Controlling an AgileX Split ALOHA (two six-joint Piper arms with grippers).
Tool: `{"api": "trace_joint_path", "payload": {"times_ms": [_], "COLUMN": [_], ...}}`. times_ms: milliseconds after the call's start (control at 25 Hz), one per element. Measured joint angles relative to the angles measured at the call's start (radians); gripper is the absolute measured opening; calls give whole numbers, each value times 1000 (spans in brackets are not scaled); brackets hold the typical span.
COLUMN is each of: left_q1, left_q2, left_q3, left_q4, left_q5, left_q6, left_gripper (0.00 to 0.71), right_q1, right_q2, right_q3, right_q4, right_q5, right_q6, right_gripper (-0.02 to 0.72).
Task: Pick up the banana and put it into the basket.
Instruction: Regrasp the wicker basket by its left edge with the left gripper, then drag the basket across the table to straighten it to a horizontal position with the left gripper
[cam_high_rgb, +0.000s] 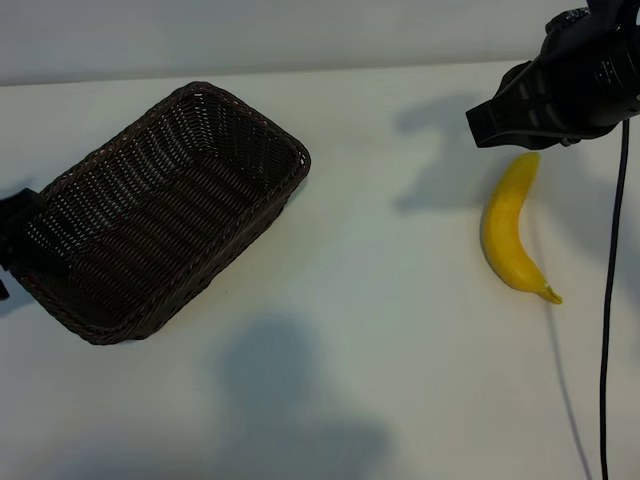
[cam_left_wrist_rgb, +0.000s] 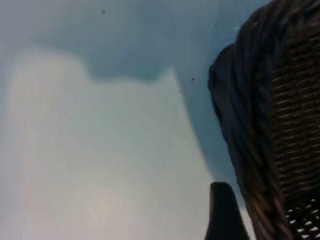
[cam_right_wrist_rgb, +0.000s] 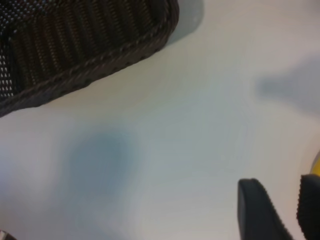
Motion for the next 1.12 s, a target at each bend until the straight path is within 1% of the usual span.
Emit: {"api": "trace_joint_path", "payload": {"times_ms": [360,600,680,720,760,840,880,1120], "left_q1": [0,0,0,0,0,0,1,1], "left_q2": [96,202,227,235,236,237,237,237], "left_q3": [0,0,0,0,0,0,0,-3], "left_q4": [-6,-28,-28,-28,-29,-36,-47,-51], "left_q5": [-73,-145,-165,-175,-183,-197,-207,-212], "left_q6": [-11,-11,-11,-12,-14,-17,-24,-8], "left_gripper": [473,473,461,439,388,231,184,184], "right_q1": [0,0,0,0,0,0,0,0], "right_q2": [0,0,0,0,0,0,0,0], "right_q3": [0,0,0,0,0,0,0,0], "right_q4": [0,0,0,0,0,0,0,0], "right_q5": [-1,-5,-7,-8,-8,-8,-8,-15], "right_q6": [-1,-1,-1,-1,-1,-1,-1,-1], "right_gripper": [246,246,246,246,246,246,246,246]}}
